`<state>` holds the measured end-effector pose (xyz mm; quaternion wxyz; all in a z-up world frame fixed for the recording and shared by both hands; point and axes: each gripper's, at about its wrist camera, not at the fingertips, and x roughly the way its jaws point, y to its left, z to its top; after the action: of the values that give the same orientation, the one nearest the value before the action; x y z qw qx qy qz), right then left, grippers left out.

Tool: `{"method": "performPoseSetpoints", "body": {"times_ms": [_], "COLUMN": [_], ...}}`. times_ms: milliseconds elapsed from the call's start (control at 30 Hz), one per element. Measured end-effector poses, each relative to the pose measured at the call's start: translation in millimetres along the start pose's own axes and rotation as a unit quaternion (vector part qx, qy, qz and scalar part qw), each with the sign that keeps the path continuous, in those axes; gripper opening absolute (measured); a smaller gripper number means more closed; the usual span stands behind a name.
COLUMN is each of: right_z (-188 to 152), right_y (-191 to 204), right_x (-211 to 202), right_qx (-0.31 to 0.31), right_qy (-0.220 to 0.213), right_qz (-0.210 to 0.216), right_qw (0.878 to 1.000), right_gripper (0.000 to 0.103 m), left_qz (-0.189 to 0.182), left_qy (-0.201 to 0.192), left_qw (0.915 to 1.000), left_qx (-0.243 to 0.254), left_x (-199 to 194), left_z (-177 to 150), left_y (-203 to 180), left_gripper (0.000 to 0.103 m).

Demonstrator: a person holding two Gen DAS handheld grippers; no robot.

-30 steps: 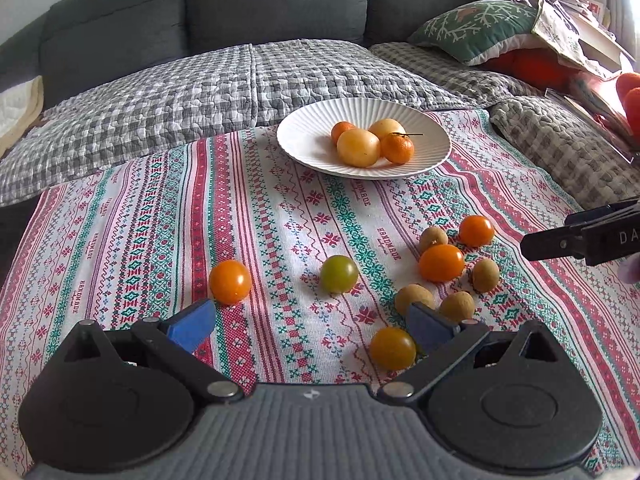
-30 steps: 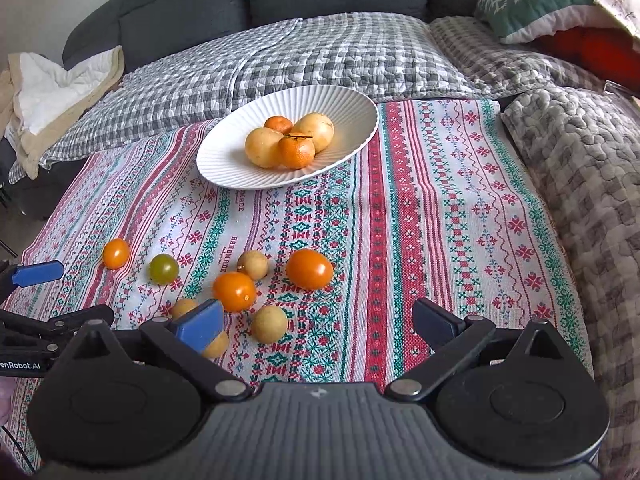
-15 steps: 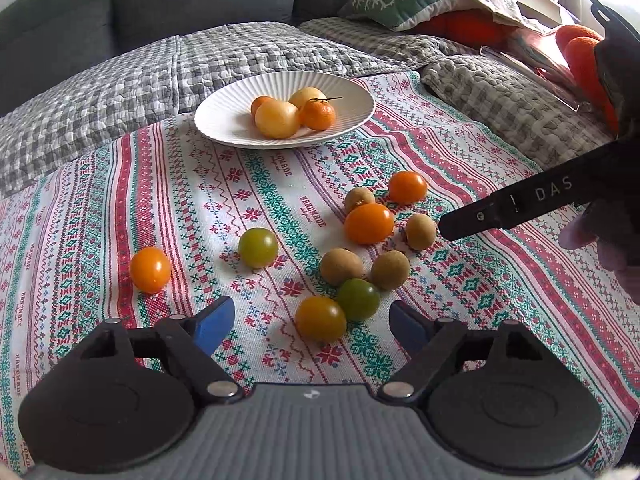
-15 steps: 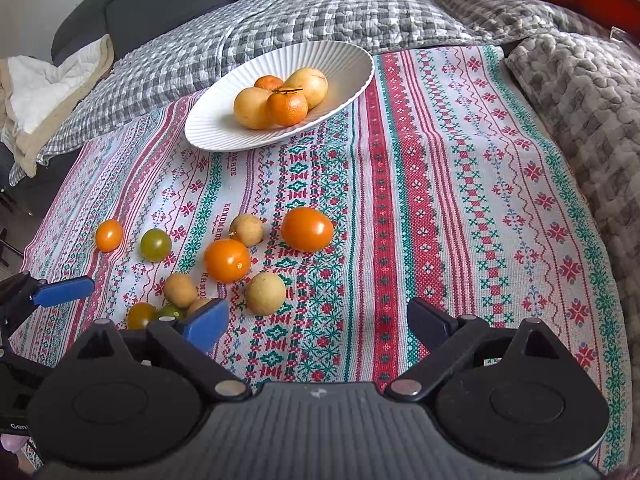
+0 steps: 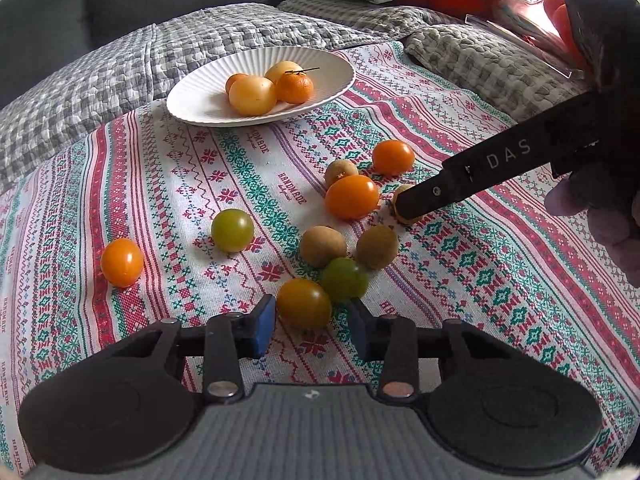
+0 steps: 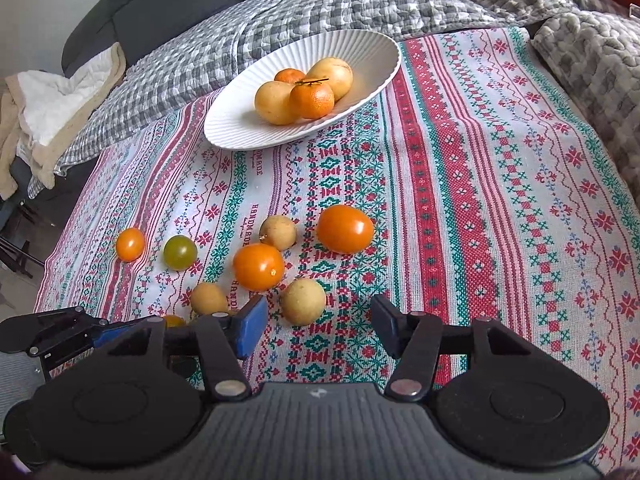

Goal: Organize fruits
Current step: 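Grasp a pale yellow fruit with the right tool while the left grasps a cherry tomato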

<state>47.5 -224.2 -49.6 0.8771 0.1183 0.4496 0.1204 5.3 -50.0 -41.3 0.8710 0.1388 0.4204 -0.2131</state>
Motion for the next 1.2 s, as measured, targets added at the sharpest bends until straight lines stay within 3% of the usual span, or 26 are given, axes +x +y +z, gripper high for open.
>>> {"method": "performPoseSetpoints", "body": {"times_ms": [133, 400, 1200], "right_z": [0.7, 1.4, 7.8], "right_y": [4.5, 10.7, 4.2], "right_x": [4.2, 6.4, -15.2], "right_qx": [-0.014, -0.036, 0.008], "right_qy": [-0.005, -0.005, -0.024], "right_qz": [-0.014, -0.012, -0.005], "right_qw": [1.0, 0.999, 1.0], "right_gripper": [0.042, 0.023, 0.023], "left_qz": [0.007, 0.015, 0.013], "left_qy": [0.005, 0.001, -0.025], "left_qw": [1.0, 0.9999, 0.9974], "left_qx": [-0.002, -0.006, -0.067], "left_x": [5.0, 4.3, -14.9], "left_z": [-0.3, 1.5, 8.8], "left_y": [2.0, 1.2, 14.4], "left_gripper": [0.018, 0.017, 0.016]}}
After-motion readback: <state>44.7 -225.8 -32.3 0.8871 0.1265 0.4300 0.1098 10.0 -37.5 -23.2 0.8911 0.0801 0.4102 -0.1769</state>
